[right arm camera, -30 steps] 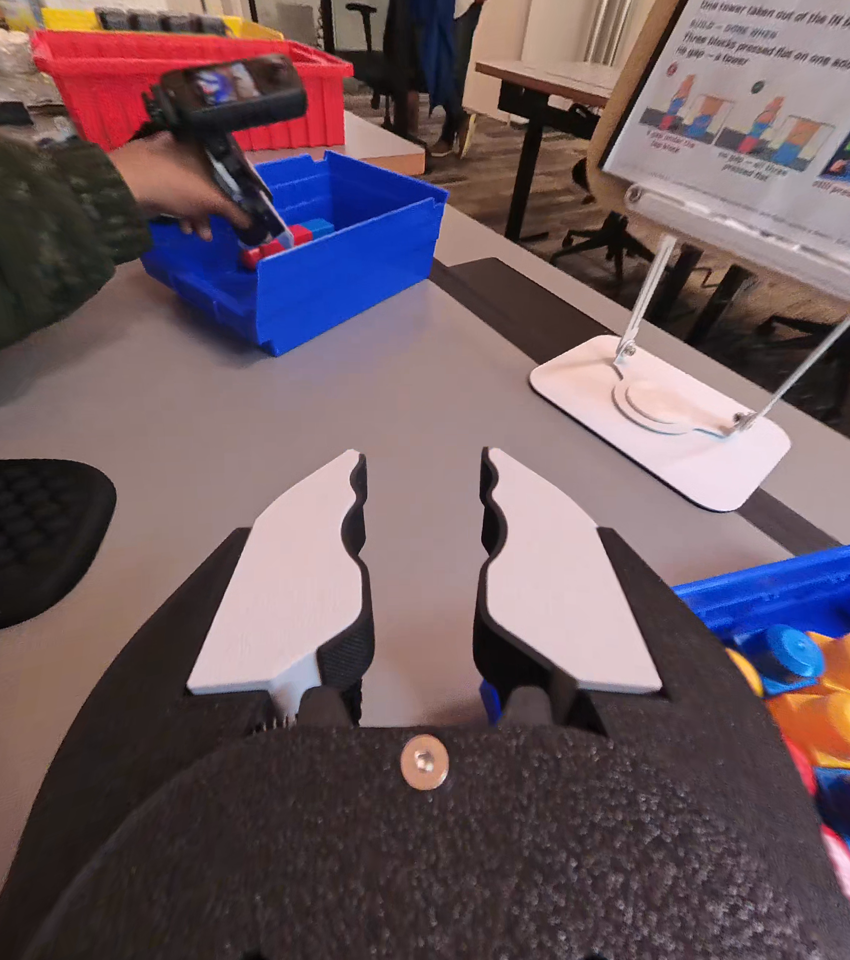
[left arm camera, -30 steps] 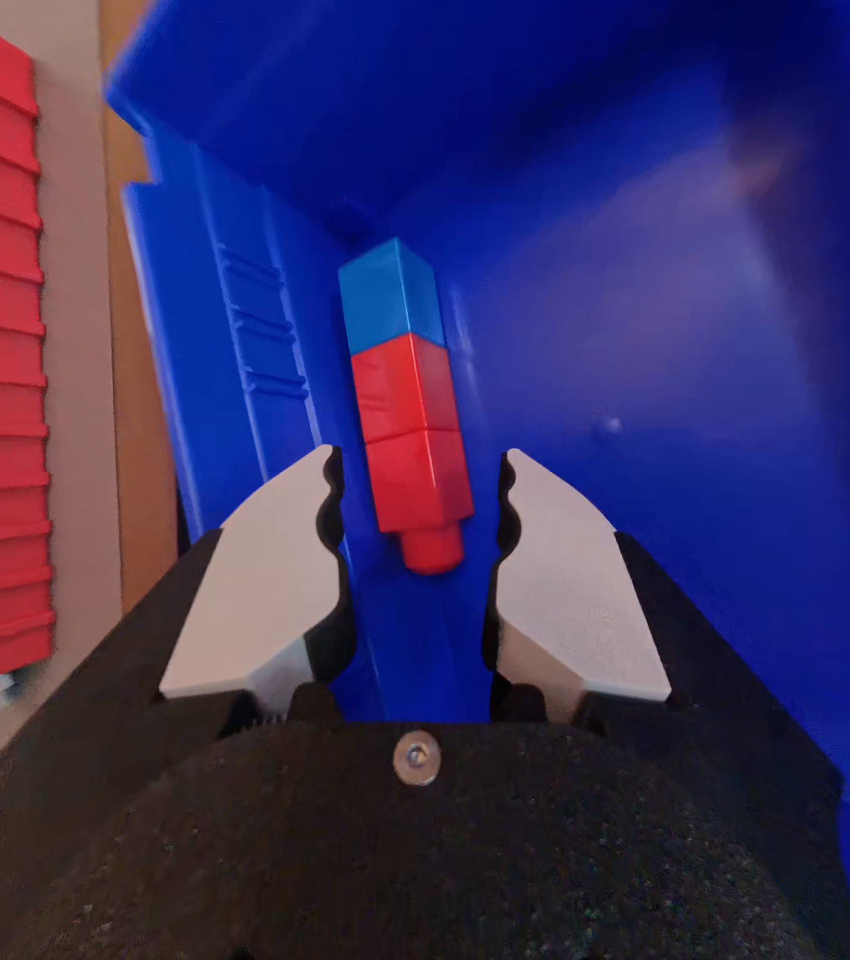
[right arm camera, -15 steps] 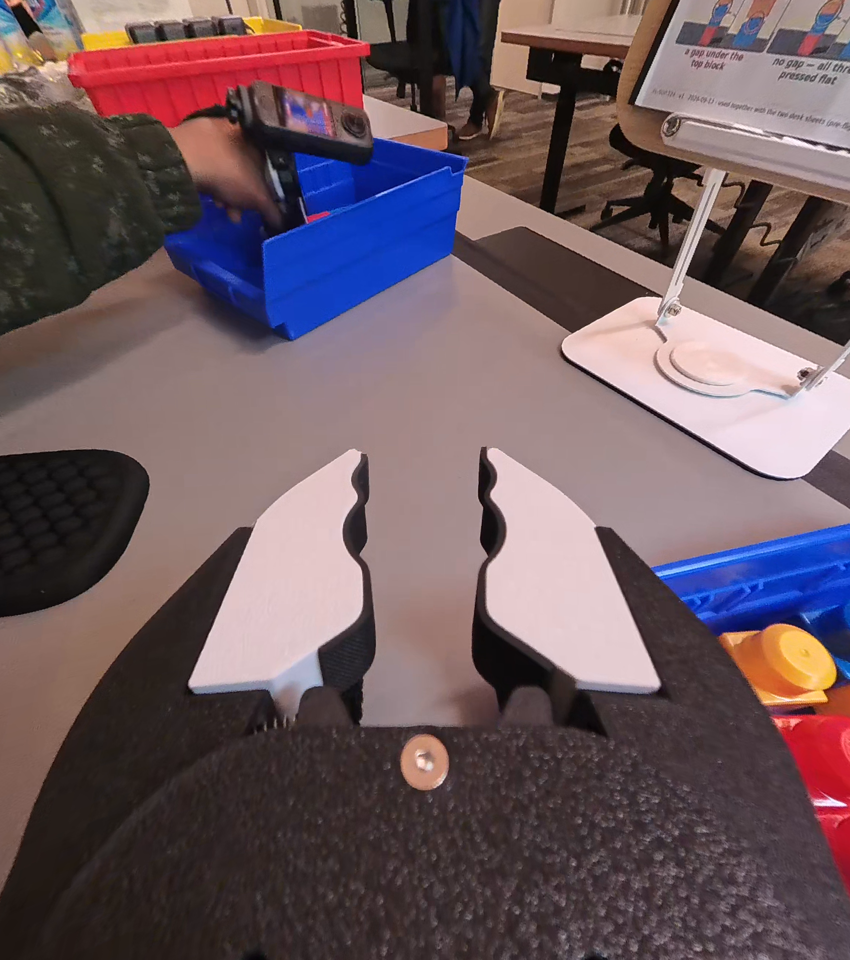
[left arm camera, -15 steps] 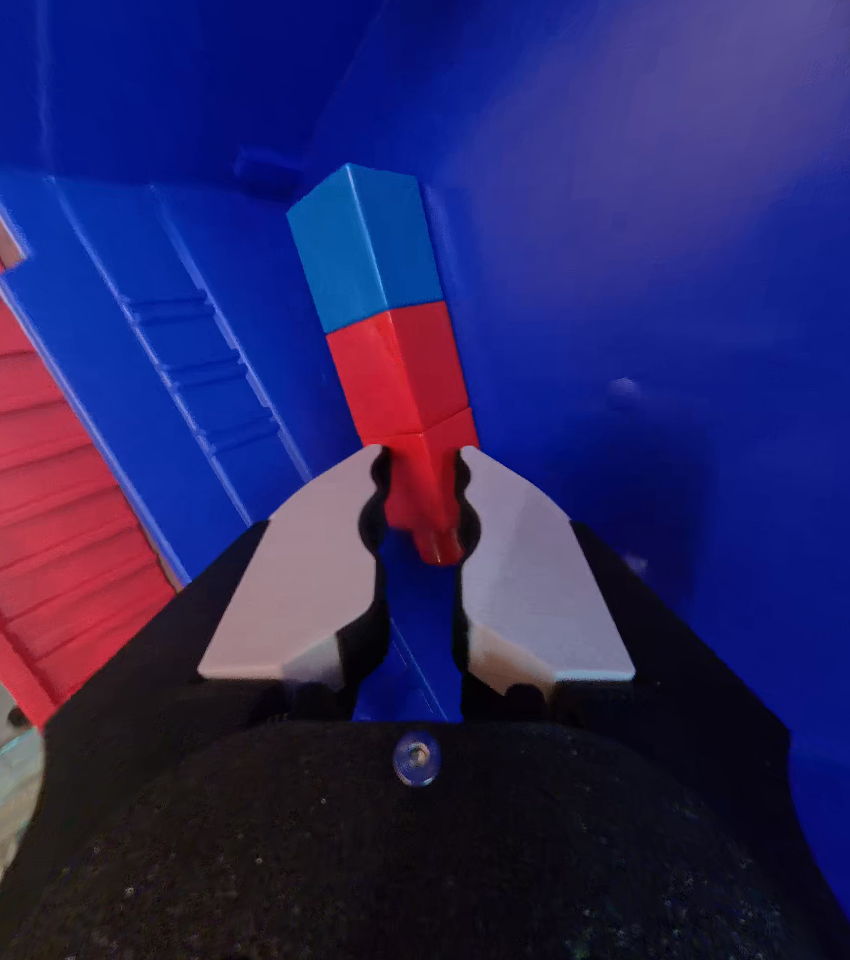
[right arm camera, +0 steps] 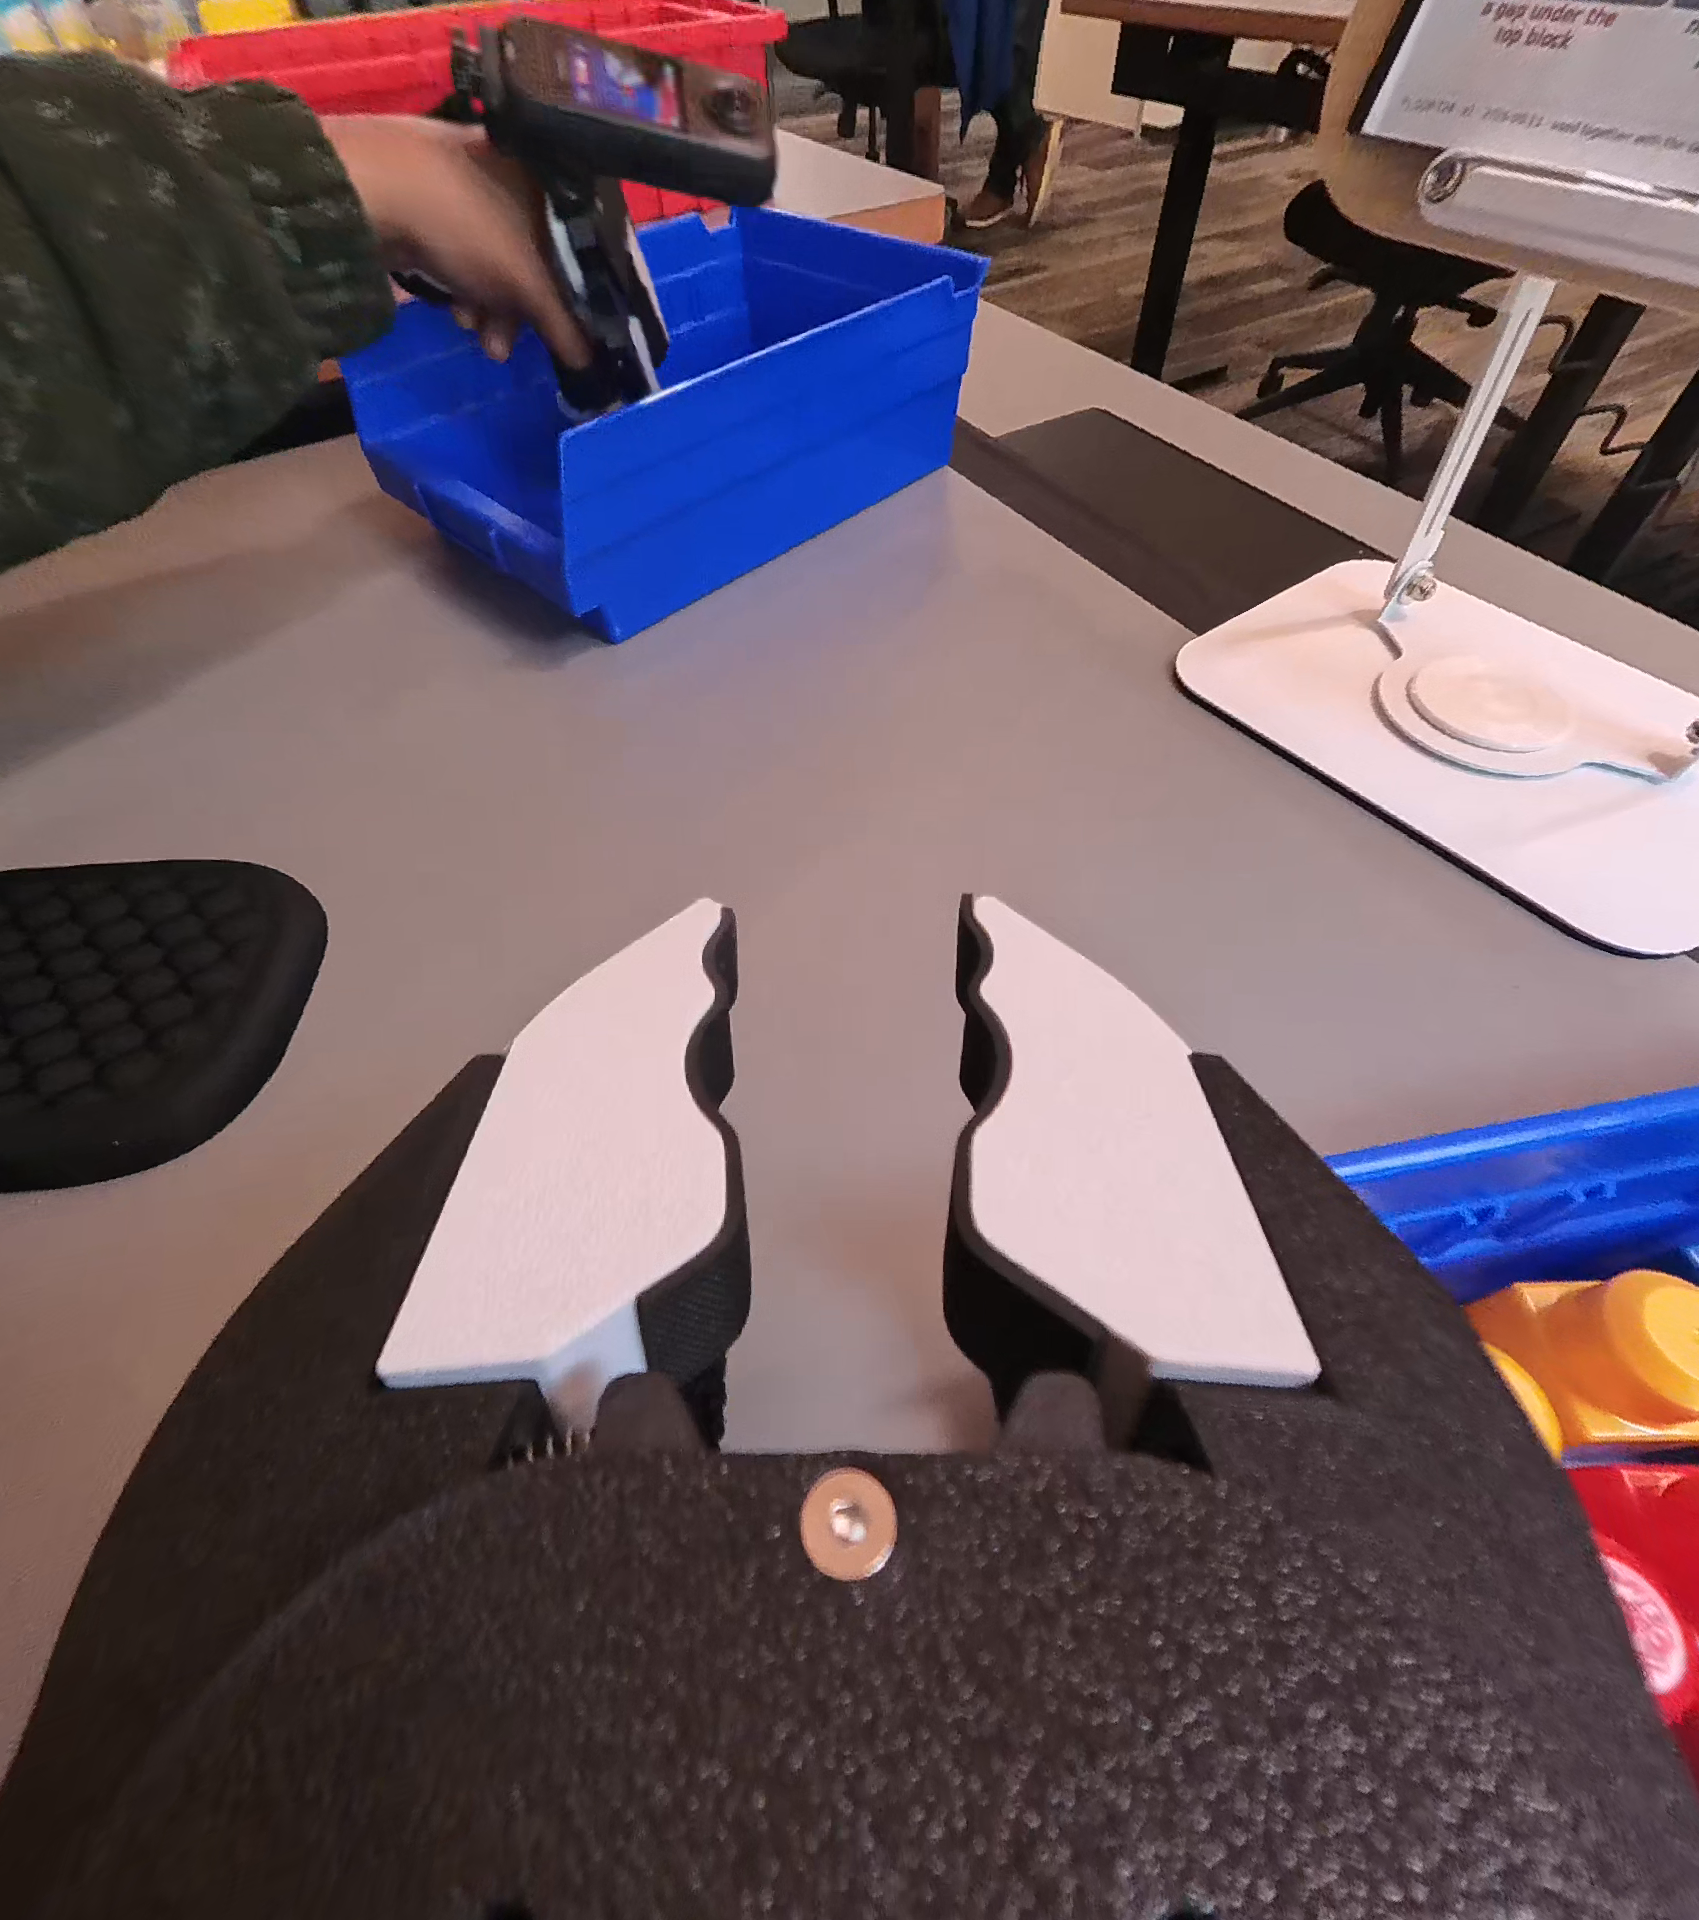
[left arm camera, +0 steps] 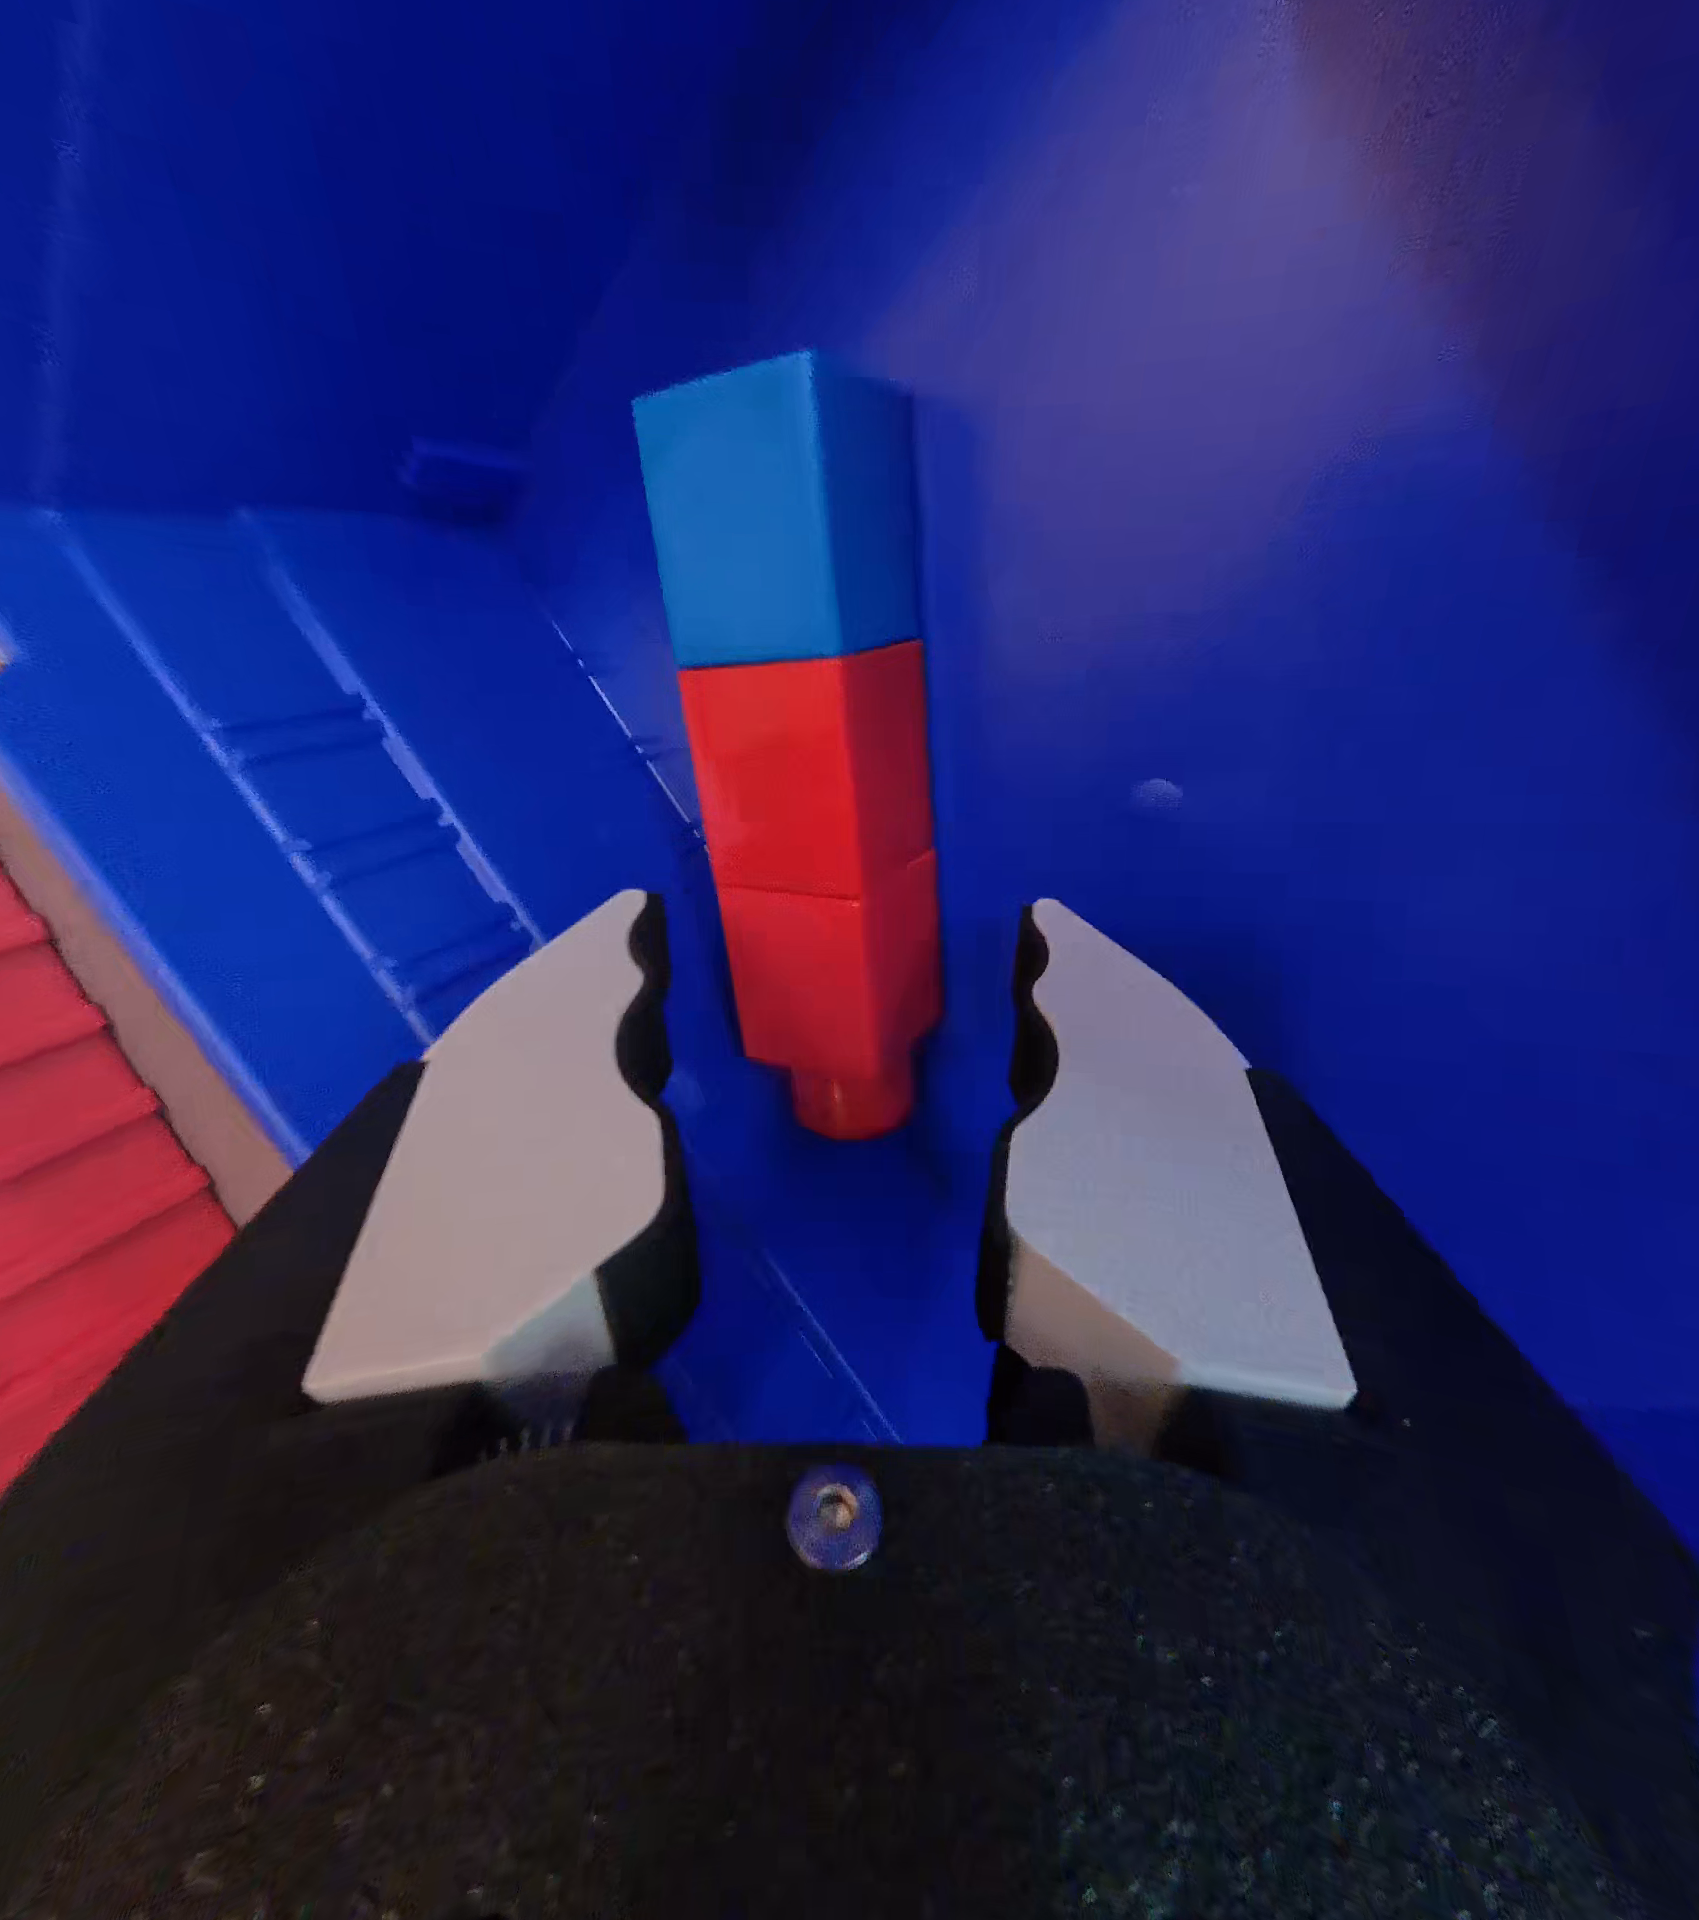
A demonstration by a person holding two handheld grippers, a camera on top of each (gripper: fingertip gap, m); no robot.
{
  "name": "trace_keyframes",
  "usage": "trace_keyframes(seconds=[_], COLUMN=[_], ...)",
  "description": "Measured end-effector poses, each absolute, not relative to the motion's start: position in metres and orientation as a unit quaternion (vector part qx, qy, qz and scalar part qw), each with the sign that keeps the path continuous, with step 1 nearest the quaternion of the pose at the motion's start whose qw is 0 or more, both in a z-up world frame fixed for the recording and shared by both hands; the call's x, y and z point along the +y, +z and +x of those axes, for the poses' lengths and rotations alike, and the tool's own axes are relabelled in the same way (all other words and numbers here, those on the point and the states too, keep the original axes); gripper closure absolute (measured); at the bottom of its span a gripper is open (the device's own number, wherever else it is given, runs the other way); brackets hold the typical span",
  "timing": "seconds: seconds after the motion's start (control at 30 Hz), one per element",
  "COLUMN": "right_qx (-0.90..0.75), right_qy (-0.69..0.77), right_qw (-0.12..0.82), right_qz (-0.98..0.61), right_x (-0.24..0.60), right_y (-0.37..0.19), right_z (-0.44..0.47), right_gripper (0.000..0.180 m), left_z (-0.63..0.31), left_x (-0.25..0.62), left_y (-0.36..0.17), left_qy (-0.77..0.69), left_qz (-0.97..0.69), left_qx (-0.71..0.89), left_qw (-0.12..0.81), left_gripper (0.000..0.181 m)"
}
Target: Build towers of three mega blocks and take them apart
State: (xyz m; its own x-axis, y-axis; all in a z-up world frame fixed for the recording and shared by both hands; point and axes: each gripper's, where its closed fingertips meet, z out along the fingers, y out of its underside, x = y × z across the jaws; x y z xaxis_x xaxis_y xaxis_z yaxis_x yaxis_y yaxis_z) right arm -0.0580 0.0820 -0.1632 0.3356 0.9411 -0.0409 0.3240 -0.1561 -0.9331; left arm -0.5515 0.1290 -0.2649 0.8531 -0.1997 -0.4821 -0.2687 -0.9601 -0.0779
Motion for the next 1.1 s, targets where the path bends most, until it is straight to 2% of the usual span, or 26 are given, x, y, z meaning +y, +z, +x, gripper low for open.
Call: trace_keyframes(seconds=[0.07,0.13,0.23,0.37,0.6,0.77,0.97,1.07,1.1], right_qx=[-0.467,-0.469,-0.471,-0.473,-0.512,-0.553,-0.593,-0.627,-0.643], right_qy=[0.344,0.346,0.346,0.354,0.351,0.266,0.178,0.161,0.162], right_qw=[0.448,0.444,0.440,0.439,0.475,0.527,0.561,0.550,0.535], right_qz=[-0.680,-0.681,-0.682,-0.677,-0.624,-0.588,-0.550,-0.528,-0.524], right_x=[0.081,0.080,0.080,0.079,0.063,0.054,0.041,0.031,0.026], right_y=[-0.165,-0.168,-0.171,-0.171,-0.156,-0.144,-0.142,-0.153,-0.161], right_z=[-0.059,-0.059,-0.057,-0.057,-0.069,-0.083,-0.100,-0.106,-0.107], right_gripper=[0.139,0.139,0.139,0.140,0.139,0.131,0.113,0.110,0.114], left_z=[-0.561,-0.561,-0.556,-0.526,-0.452,-0.338,-0.194,-0.152,-0.142], left_x=[0.130,0.135,0.132,0.136,0.126,0.096,0.036,0.017,0.012], left_y=[-0.275,-0.279,-0.279,-0.265,-0.174,-0.112,-0.141,-0.162,-0.165], left_qy=[0.236,0.205,0.171,0.113,0.195,0.256,0.199,0.172,0.156], left_qz=[-0.965,-0.974,-0.980,-0.982,-0.917,-0.818,-0.721,-0.688,-0.684], left_qx=[0.110,0.091,0.099,0.132,0.289,0.436,0.610,0.659,0.668], left_qw=[0.046,0.042,0.021,0.070,0.194,0.273,0.263,0.250,0.249], left_gripper=[0.118,0.136,0.139,0.145,0.146,0.146,0.146,0.146,0.146])
